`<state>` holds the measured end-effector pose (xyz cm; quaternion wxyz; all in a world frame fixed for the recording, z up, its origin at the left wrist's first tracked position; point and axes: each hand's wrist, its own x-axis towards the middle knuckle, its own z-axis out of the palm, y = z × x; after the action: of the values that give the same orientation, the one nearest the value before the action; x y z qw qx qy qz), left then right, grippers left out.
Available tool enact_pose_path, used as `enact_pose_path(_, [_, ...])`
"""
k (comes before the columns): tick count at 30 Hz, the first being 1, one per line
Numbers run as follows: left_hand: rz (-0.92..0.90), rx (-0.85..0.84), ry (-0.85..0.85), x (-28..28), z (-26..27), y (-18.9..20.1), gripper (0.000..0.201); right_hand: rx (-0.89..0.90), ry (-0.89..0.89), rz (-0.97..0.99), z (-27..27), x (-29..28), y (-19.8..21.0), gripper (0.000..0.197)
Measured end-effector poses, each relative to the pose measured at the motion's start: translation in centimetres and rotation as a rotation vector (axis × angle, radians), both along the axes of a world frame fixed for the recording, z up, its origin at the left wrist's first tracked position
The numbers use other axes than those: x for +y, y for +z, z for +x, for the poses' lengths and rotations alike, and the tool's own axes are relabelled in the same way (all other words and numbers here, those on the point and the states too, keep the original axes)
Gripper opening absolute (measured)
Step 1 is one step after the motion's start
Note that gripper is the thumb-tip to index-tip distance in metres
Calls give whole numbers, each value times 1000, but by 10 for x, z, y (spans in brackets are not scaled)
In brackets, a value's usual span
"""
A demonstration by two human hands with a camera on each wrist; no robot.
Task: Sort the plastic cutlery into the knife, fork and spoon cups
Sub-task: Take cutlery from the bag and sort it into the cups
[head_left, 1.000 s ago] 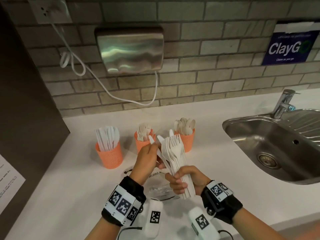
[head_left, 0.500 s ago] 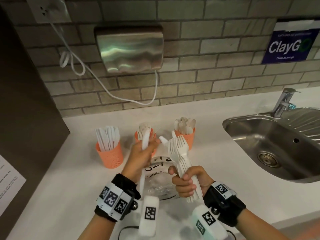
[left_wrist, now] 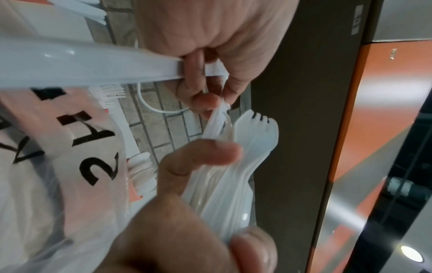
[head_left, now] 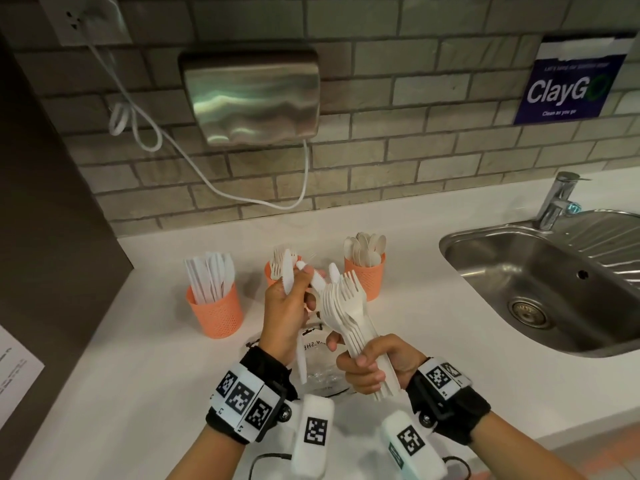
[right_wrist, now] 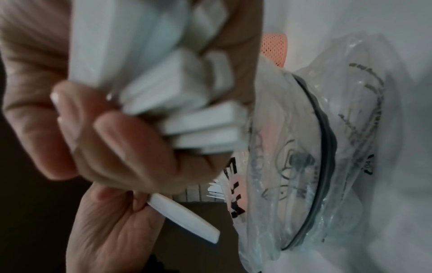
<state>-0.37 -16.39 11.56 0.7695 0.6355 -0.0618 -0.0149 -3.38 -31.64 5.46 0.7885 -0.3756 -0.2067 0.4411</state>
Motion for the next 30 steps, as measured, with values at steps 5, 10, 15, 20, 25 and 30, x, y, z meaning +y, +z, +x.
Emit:
enact_pose_path(5, [93,-43,-114,-7,-8,-5,33,8,33,30,-2,1,3,37])
enact_pose_path(10, [69,-39,-90,-7,-5,-7,38,29,23,-28,2,-1,2,40])
enact_pose_path(15, [70,-74,29,-4,3,-5,46,-56,-140,-178,-1,-2,16,43])
enact_pose_path(20, [-94,-164,172,10,17,10,41,-390,-374,-550,-7,1,25,24])
enact_pose_path(25, [-231,-210,419,44,40,26,37,-688,-570,-815,-13,3,16,27])
enact_pose_path(30, [-19,-130,206,56,33,20,16,-739,-727,-983,-7,2,7,17])
